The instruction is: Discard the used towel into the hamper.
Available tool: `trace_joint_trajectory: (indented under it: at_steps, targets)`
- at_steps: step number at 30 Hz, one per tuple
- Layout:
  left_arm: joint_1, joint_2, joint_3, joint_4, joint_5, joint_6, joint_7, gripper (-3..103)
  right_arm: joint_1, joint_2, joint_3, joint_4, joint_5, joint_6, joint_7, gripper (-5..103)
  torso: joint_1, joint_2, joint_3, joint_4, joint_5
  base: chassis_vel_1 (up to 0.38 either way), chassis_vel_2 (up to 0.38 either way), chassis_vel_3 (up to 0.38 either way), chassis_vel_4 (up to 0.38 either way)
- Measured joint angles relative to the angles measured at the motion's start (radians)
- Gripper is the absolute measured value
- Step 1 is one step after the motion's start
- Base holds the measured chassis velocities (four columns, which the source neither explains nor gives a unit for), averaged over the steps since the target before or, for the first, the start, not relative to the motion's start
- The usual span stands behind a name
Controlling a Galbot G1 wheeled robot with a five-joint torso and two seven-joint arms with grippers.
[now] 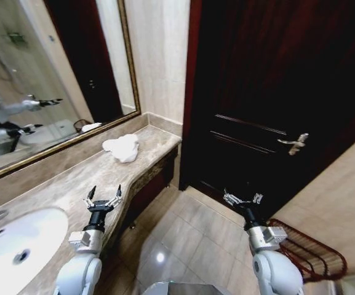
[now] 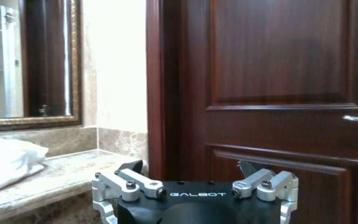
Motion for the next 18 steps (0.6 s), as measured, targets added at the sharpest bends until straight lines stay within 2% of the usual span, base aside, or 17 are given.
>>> trace_joint_trajectory:
  at_steps: [6,18]
  targets:
    - [-0.002,0.001,-0.001,0.006,0.003,-0.028,-0.001,100,0.005,0.0,0.001,0.005,-0.005,-0.005,-0.011,100,0.001,0.0,0.0,-0.0001,0.0,0.042,0.043,0.04,0.041]
    - [-0.002,0.001,-0.001,0.009,0.006,-0.031,-0.001,100,0.005,0.0,0.002,0.007,-0.008,-0.007,-0.022,100,0.001,0.0,0.0,-0.0001,0.0002,-0.008,0.004,0.013,-0.008]
